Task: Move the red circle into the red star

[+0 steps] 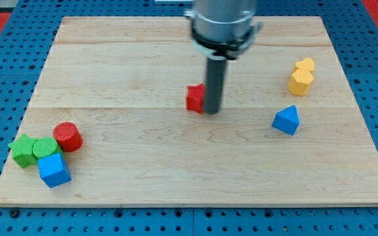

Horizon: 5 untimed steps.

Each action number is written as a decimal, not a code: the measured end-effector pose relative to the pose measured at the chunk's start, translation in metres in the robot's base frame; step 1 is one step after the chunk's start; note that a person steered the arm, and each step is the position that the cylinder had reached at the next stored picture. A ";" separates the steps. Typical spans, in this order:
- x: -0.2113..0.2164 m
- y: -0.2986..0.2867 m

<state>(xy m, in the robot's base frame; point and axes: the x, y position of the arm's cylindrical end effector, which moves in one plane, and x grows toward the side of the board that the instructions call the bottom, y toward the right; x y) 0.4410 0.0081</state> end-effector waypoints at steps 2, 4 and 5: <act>-0.029 -0.073; 0.101 -0.053; 0.110 -0.083</act>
<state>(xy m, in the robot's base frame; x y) 0.5506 -0.0745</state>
